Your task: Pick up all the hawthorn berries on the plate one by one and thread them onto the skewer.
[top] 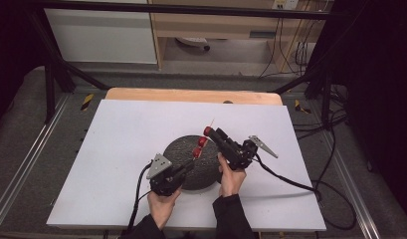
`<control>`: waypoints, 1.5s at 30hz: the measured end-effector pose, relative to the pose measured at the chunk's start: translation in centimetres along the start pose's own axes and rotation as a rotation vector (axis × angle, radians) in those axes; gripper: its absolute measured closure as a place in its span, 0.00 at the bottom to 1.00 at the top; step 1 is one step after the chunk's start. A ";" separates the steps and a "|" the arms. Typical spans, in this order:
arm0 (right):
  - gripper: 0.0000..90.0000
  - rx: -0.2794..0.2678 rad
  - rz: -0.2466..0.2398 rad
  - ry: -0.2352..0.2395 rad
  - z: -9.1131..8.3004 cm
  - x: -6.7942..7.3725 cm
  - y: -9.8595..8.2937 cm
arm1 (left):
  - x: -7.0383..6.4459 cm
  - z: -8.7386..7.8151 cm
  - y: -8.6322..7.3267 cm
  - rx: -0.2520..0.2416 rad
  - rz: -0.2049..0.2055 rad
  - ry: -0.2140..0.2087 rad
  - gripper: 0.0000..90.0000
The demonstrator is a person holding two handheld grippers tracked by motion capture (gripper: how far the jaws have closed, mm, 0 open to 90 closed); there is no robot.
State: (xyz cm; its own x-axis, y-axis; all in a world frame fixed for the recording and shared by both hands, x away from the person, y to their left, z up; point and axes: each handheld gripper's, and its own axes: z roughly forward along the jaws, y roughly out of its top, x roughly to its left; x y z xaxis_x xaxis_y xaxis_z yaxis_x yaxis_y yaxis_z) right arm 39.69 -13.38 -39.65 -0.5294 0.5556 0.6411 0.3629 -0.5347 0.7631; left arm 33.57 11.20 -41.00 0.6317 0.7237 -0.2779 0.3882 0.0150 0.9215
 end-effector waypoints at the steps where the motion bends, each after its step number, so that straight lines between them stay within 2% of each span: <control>1: 0.52 0.015 -0.013 -0.005 -0.1 0.0 0.2 | 0.2 -0.1 0.0 0.005 0.001 0.001 0.98; 6: 0.33 0.102 -0.091 -0.038 -0.4 -0.3 0.8 | 1.0 -0.6 0.0 0.014 0.001 0.005 0.98; 11: 0.17 0.224 -0.203 -0.103 -0.7 -0.8 1.0 | 1.7 -1.3 -0.1 0.035 0.015 0.005 0.98; 16: 0.09 0.303 -0.292 -0.132 -1.3 -1.6 0.9 | 2.5 -1.9 -0.1 0.055 0.028 0.004 0.98; 20: 0.05 0.413 -0.379 -0.166 -1.9 -2.2 1.0 | 3.0 -2.3 0.0 0.076 0.047 0.003 0.98; 22: 0.04 0.451 -0.416 -0.175 -2.2 -2.5 1.0 | 3.3 -2.6 0.1 0.089 0.053 0.002 0.98; 33: 0.02 0.608 -0.525 -0.197 -4.3 -3.7 0.7 | 4.7 -4.0 0.8 0.153 0.089 -0.005 0.98; 37: 0.01 0.656 -0.534 -0.217 -5.0 -3.9 0.6 | 5.3 -4.4 1.2 0.182 0.089 -0.006 0.98; 45: 0.01 0.687 -0.533 -0.201 -7.0 -5.2 0.5 | 6.3 -4.5 2.3 0.232 0.098 -0.003 0.98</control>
State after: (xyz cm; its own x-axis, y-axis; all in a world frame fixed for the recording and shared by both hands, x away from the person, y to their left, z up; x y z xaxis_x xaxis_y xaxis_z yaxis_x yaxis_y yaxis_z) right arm 37.28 -21.02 -43.20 -0.6382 0.7572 0.1395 0.5203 0.2905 0.8031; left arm 35.39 18.93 -39.43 0.6754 0.7121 -0.1917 0.4687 -0.2139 0.8571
